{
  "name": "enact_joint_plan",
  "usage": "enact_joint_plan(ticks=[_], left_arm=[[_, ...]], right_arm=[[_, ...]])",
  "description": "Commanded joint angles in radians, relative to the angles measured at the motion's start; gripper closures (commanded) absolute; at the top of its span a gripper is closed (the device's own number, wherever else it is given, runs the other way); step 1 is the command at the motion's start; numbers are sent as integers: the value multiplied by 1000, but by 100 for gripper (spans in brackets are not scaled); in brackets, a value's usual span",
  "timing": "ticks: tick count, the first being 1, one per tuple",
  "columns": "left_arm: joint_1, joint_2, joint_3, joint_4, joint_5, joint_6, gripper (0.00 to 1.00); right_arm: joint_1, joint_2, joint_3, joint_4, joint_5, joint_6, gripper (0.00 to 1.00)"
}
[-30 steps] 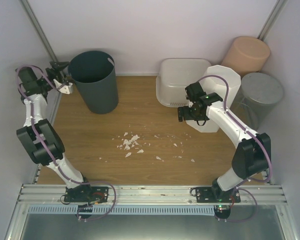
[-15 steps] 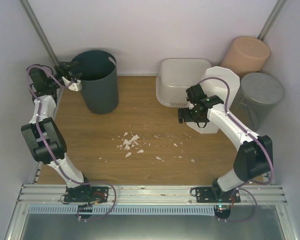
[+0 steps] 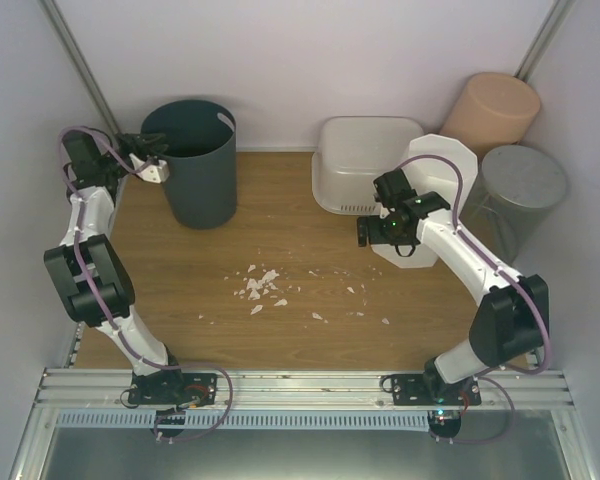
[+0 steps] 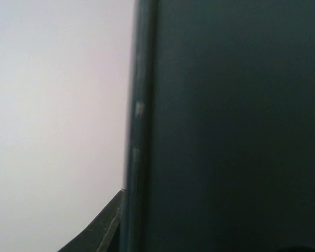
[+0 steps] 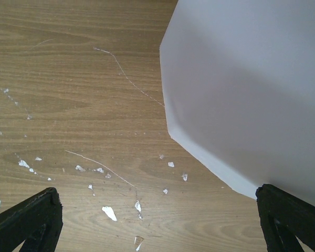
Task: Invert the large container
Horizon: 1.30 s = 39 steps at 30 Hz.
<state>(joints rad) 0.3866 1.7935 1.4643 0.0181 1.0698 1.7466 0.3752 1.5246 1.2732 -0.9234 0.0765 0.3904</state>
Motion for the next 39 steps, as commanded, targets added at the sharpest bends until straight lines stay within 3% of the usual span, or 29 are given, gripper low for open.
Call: enact_joint_plan(ticks=[1,3,6,10,15,20,23,29,33,39], left_arm=[[-11,3,84,-49,16,-106,76],[-11,17,141,-76,14,-206,82],[-11,40,246,-193,15,-232,91],[-10,30,254,-203,30,-281,100],[-11,42,342,-246,84,-473,100],[-20,139,590,-534,215,-763,100],[-21,108,503,-433,285,-1050,100],[-68,-24,168,-212,394,-1492,100],[-132,-66,-17,-152,448,-1638,100],[-200,16,-76,-230,485,-1764,100]], right_arm=[[-17,-40,11,21,21,9,0],[-17,-45,22,18,17,10,0],[-17,-55,28,15,13,10,0],[-17,-69,31,12,6,14,0],[-17,-90,52,1,-15,18,0],[-17,-120,119,-14,-44,29,0],[-17,-142,151,-16,-60,34,0],[-18,-173,187,-28,-73,43,0],[-15,-188,225,-55,-72,48,0],[-16,-218,247,-84,-103,62,0]])
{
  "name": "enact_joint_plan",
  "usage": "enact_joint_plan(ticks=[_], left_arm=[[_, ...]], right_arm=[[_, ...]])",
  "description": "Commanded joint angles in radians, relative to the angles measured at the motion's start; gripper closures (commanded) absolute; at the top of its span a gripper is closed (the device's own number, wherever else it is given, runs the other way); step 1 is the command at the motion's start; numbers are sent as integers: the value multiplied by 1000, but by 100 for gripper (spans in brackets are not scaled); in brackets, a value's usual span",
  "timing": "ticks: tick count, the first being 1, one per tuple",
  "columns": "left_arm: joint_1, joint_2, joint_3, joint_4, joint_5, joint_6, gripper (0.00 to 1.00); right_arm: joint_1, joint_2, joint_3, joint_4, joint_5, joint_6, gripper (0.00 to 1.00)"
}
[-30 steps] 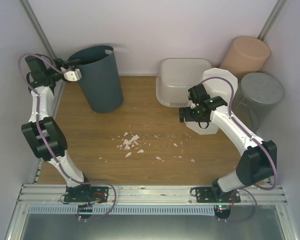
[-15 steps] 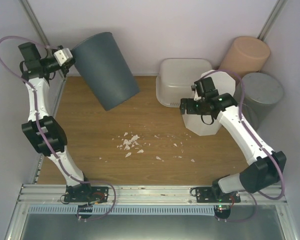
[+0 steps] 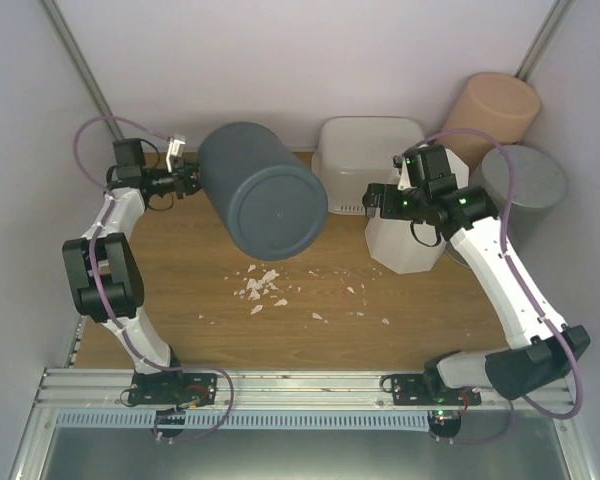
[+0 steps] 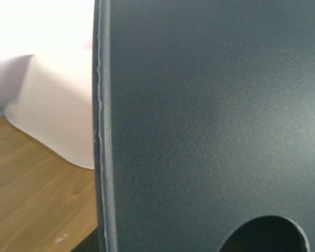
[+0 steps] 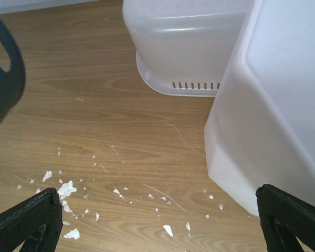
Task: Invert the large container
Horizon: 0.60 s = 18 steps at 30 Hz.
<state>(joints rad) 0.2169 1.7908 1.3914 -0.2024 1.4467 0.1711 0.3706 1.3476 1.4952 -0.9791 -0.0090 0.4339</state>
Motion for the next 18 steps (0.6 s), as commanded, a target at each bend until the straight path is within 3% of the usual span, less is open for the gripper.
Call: enact_joint_plan(ticks=[1,3,7,15,18], left_arm=[[-45,33,-1,-66,96,-149,100],[-72,54,-17,-140,69,-90,100],[-117,110,-104,-77,75,-166,100],[-180,267,-98,-102,52,-168,100],[-207,301,-95,-33,73,-271,100]], right_arm=[[-11,-49,20,-28,-20,22,0],[-11,-67,8,-24,-27,28,0],[-10,-93,-1,-23,-45,39,0],[-10,-152,52,5,-87,80,0],[-4,-147,52,11,-115,79,0]])
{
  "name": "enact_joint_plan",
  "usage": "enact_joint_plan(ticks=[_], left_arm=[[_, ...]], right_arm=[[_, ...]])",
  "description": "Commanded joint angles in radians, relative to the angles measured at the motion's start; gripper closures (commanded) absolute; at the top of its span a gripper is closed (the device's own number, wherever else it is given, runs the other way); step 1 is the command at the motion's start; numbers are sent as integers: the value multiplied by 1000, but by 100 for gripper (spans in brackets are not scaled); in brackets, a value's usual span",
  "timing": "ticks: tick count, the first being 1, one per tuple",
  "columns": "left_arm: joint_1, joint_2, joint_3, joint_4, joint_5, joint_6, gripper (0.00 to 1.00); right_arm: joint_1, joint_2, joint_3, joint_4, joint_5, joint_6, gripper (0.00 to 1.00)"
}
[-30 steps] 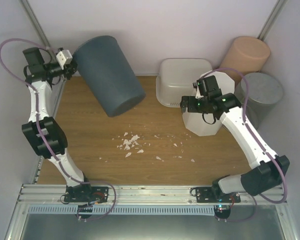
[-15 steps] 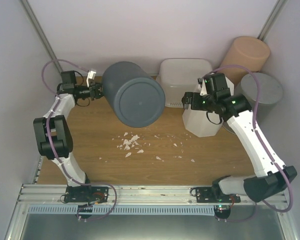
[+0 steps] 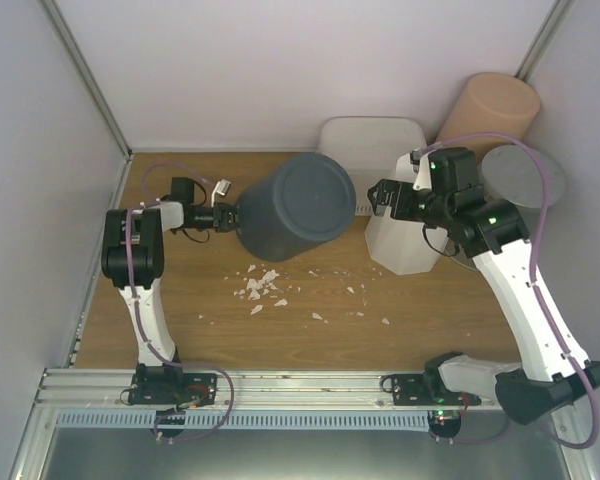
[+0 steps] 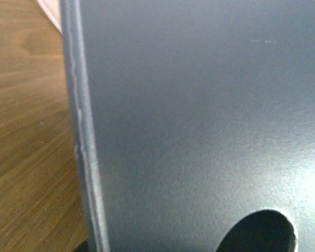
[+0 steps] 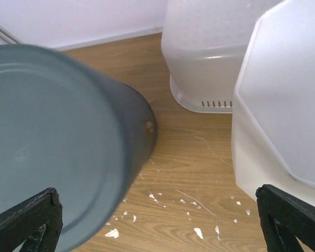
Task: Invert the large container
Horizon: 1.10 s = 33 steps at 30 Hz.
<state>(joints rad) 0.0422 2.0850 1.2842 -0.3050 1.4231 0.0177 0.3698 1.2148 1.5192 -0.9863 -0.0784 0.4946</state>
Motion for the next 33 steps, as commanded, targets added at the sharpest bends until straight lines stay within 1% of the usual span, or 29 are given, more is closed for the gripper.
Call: enact_joint_plan(ticks=[1,6,11,17,21,22,23,25,26,28,29,30,31,32,33], left_arm=[[-48,21,16,89,102,-144,100],[-120,82,36,124,84,-210,100],[-168,144,39,281,69,-354,100],[-220,212,55,299,40,-387,100],[-259,259,83,342,25,-442,98],[-269,268,96,338,19,-446,96],[-276,276,104,342,10,-454,89],[-293,277,112,374,-2,-490,83],[-299,277,118,381,-10,-500,79],[-305,275,133,370,-40,-507,63],[-304,272,136,367,-58,-512,58],[-303,267,141,362,-76,-514,41],[-300,262,142,361,-93,-517,27],[-297,255,144,349,-112,-511,21],[-295,248,150,329,-132,-494,18]], right_arm=[[-1,-13,25,24,-50,17,0],[7,-8,30,38,-53,9,0],[8,-11,48,14,-34,-1,0],[8,-29,49,-10,-17,-3,0],[8,-29,49,-8,-27,-3,0],[8,-29,48,-8,-30,-1,0],[9,-28,48,-8,-32,-1,0],[8,-26,50,-9,-36,-1,0],[8,-27,50,-9,-38,1,0],[9,-30,46,-9,-37,0,0],[8,-31,42,-10,-39,-1,0],[8,-33,37,-9,-43,0,0],[8,-34,27,-6,-51,1,0],[8,-36,18,-2,-64,-1,0],[8,-37,8,2,-75,-2,0]])
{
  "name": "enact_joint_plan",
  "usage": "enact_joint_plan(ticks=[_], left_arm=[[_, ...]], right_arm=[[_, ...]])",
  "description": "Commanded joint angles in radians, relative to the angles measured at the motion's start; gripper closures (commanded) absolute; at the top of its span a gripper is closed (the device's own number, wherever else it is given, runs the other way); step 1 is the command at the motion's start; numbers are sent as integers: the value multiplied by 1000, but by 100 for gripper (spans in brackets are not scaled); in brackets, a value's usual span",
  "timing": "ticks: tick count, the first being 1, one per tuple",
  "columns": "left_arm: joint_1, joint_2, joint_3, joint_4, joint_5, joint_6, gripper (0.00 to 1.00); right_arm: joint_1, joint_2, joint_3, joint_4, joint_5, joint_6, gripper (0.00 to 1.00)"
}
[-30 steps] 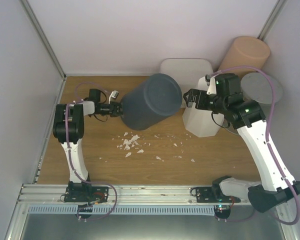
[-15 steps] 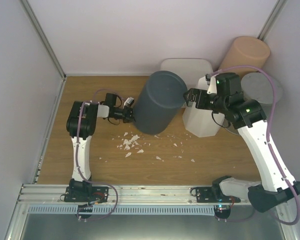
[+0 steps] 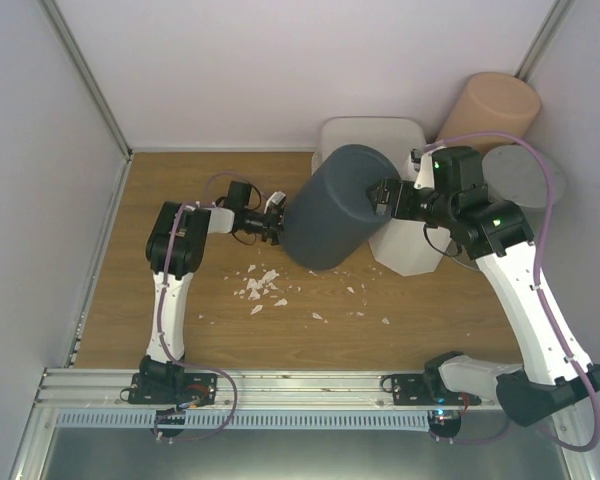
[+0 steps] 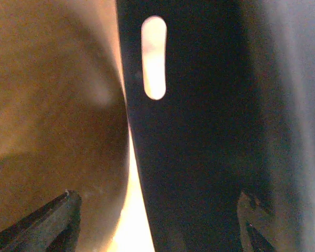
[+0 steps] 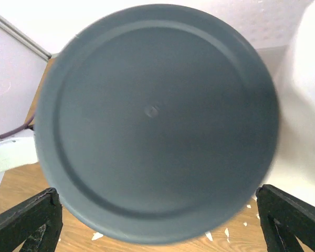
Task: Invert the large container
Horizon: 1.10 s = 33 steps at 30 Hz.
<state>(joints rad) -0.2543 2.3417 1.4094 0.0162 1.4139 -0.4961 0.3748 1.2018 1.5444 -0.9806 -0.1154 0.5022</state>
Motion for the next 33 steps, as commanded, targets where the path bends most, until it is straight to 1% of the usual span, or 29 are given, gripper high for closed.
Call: enact_joint_plan(ticks=[1,5,11,15,19,24,28,33], left_arm=[[2,-17,30,-20,-142,41,16],[15,-36,44,-129,-207,113,12],[39,-6,46,-225,-238,163,11],[67,7,15,-220,-238,133,9],[87,33,11,-185,-200,82,7],[93,58,44,-214,-191,91,6],[100,73,51,-232,-178,99,1],[136,99,72,-275,-167,113,1]], right_arm=[[4,-23,-25,-3,-46,-11,0],[5,-33,-35,7,-40,-16,0],[5,-26,-37,12,-48,-24,0],[4,-19,-61,29,-58,-24,0],[4,-8,-61,41,-65,-25,0],[5,17,-58,40,-63,-28,0],[5,24,-52,50,-63,-25,0],[4,40,-41,46,-59,-24,0]])
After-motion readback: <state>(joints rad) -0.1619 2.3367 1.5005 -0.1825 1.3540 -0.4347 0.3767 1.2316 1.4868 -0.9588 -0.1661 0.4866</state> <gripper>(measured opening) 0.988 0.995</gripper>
